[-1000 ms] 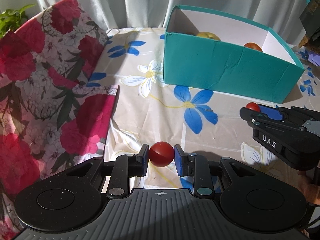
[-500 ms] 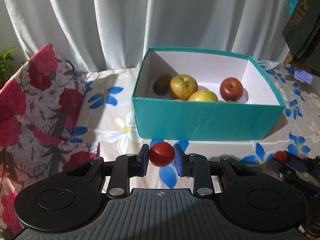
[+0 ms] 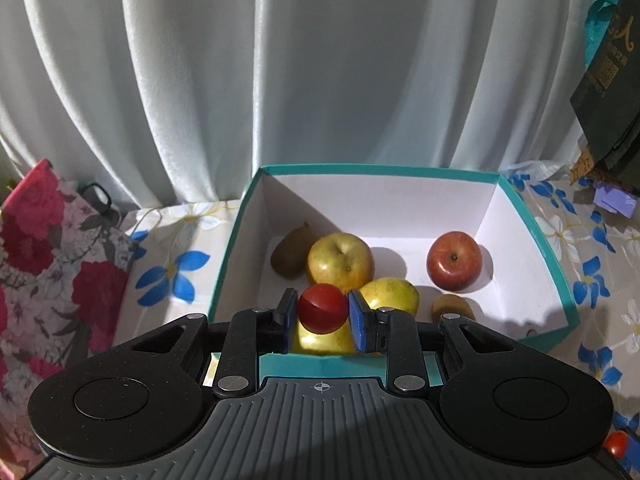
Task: Organize fruits
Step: 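Carry the tomato into the teal box and open the left gripper while the right holds its tomato, then lower the cherry tomato into the teal box and open the right gripper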
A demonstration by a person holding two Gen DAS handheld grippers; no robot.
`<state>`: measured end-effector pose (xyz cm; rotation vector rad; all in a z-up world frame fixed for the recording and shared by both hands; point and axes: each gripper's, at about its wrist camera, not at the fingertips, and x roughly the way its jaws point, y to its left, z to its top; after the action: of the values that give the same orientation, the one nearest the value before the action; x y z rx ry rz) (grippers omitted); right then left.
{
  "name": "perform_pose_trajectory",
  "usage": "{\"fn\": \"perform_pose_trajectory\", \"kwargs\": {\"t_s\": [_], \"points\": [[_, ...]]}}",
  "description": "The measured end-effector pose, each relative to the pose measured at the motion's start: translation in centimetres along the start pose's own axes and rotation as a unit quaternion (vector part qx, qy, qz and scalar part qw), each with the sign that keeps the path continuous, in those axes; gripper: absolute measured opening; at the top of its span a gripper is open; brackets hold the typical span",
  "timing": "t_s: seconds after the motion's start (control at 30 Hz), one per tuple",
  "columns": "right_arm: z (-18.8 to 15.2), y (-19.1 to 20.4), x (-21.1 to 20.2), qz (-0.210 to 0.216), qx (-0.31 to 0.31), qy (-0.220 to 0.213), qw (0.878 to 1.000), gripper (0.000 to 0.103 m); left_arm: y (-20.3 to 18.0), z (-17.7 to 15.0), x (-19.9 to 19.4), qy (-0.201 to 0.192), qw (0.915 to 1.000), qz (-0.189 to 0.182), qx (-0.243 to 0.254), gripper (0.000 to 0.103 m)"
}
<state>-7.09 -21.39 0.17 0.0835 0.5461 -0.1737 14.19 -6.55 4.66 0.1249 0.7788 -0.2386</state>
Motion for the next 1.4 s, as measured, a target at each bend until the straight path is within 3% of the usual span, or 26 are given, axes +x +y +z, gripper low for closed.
{"fn": "perform_pose_trajectory", "kwargs": {"t_s": [0.33, 0.83, 1.03, 1.07, 1.13, 1.17, 1.27, 1.4], "points": [[-0.2, -1.0, -0.4, -0.022, 0.013, -0.002, 1.000, 0.025, -2.3, -0.2, 5.6, 0.034, 0.9992, 0.012, 0.015, 0.030], [0.5, -1.3, 0.7, -0.026, 0.020, -0.002, 0.999, 0.025, -2.8, -0.3, 8.1, 0.053, 0.9984, 0.011, 0.020, 0.031], [0.8, -1.2, 0.9, -0.026, 0.021, -0.003, 0.999, 0.025, -2.6, -0.1, 8.3, 0.048, 0.9986, 0.014, 0.016, 0.036], [0.8, -1.2, 1.0, -0.025, 0.021, -0.002, 0.999, 0.025, -2.5, -0.1, 8.2, 0.046, 0.9988, 0.011, 0.013, 0.039], [0.9, -1.2, 1.0, -0.026, 0.021, -0.003, 0.999, 0.025, -2.3, 0.0, 7.9, 0.042, 0.9990, 0.016, 0.007, 0.059], [0.9, -1.2, 1.1, -0.026, 0.021, -0.003, 0.999, 0.025, -2.2, 0.0, 7.6, 0.034, 0.9993, 0.016, 0.003, 0.074], [1.0, -1.2, 1.1, -0.027, 0.022, -0.003, 0.999, 0.025, -2.0, 0.3, 6.1, -0.001, 0.9998, 0.018, 0.002, 0.098], [1.2, -1.3, 1.2, -0.024, 0.020, -0.005, 0.999, 0.025, -1.4, 0.5, 4.1, -0.037, 0.9993, -0.002, -0.005, 0.100]]}}
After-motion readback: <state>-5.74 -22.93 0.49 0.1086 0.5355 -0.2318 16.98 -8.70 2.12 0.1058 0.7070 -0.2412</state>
